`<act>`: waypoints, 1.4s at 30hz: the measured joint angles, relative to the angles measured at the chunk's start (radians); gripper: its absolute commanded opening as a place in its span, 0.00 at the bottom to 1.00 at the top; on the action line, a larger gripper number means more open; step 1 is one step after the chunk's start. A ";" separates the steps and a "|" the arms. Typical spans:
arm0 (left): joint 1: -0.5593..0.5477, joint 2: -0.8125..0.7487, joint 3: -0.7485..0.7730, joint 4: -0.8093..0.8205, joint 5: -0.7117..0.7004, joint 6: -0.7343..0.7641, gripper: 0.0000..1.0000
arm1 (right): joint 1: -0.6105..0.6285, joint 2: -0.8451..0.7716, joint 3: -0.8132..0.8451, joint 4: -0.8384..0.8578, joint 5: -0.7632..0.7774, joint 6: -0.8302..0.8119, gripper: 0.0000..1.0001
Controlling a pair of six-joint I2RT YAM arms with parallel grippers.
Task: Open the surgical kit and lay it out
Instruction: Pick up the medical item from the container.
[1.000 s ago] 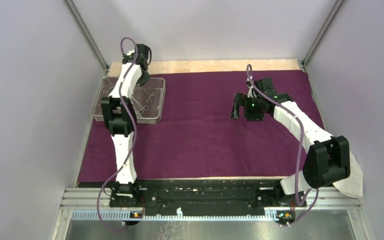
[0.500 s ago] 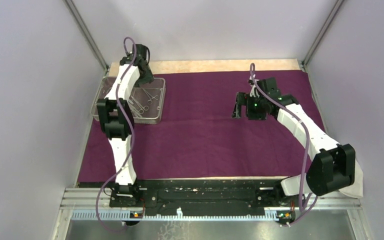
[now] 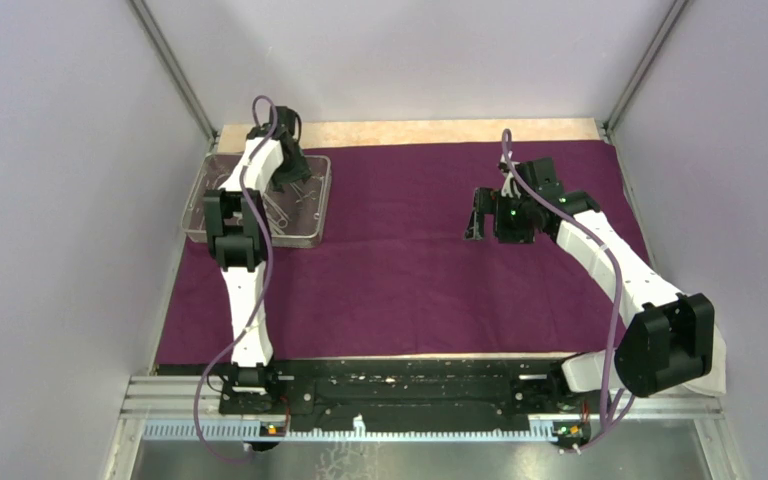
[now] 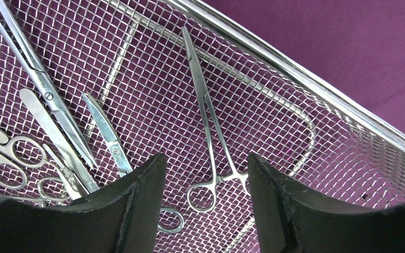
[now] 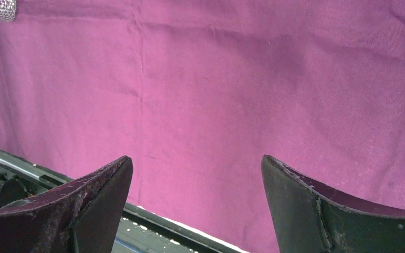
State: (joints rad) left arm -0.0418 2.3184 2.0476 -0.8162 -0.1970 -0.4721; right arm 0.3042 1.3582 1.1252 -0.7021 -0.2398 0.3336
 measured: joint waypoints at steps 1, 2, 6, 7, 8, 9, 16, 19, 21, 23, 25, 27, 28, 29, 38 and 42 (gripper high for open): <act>-0.002 0.002 0.000 0.000 -0.005 -0.004 0.63 | 0.000 0.000 0.000 0.000 0.000 0.000 0.91; -0.005 0.002 0.000 0.000 -0.011 -0.009 0.63 | 0.000 0.001 0.000 -0.001 0.000 0.000 0.91; -0.016 0.030 0.035 -0.014 -0.060 -0.026 0.61 | 0.000 0.001 0.000 -0.001 0.002 0.000 0.91; -0.018 0.046 0.054 -0.020 -0.075 -0.030 0.60 | 0.000 0.001 0.000 -0.001 0.002 0.000 0.91; -0.020 0.063 0.071 -0.024 -0.089 -0.034 0.59 | 0.000 0.001 0.000 0.000 0.002 0.000 0.91; -0.021 0.079 0.083 -0.027 -0.105 -0.040 0.58 | 0.000 0.001 0.000 0.000 0.003 0.000 0.91; -0.026 0.097 0.086 -0.015 -0.134 -0.053 0.44 | 0.000 0.003 0.000 -0.001 0.006 0.000 0.91; -0.025 0.100 0.086 -0.003 -0.126 -0.058 0.36 | 0.000 0.005 0.000 -0.001 0.010 0.000 0.91; -0.025 0.100 0.077 0.015 -0.124 -0.068 0.30 | 0.000 0.005 0.000 -0.001 0.011 0.000 0.91; -0.024 0.093 0.056 0.047 -0.132 -0.074 0.24 | 0.000 0.005 0.000 -0.002 0.011 0.000 0.91; -0.023 0.079 0.025 0.074 -0.133 -0.079 0.21 | 0.000 0.005 0.000 -0.002 0.013 0.000 0.91; -0.018 0.068 0.004 0.087 -0.135 -0.080 0.20 | 0.000 0.005 0.000 -0.002 0.017 0.000 0.91; -0.016 0.068 0.002 0.092 -0.133 -0.080 0.20 | 0.000 0.005 0.000 -0.002 0.018 0.000 0.91; -0.014 0.066 0.001 0.094 -0.130 -0.080 0.19 | 0.000 0.005 0.000 -0.002 0.019 0.000 0.91; -0.010 0.051 -0.015 0.102 -0.118 -0.074 0.19 | 0.000 0.005 0.000 -0.002 0.023 0.000 0.91; -0.003 0.041 -0.026 0.106 -0.108 -0.072 0.19 | 0.000 0.005 0.000 -0.001 0.023 0.000 0.91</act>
State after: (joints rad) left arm -0.0444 2.3596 2.0220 -0.7105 -0.3046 -0.5438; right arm 0.3042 1.3628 1.1252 -0.7033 -0.2173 0.3340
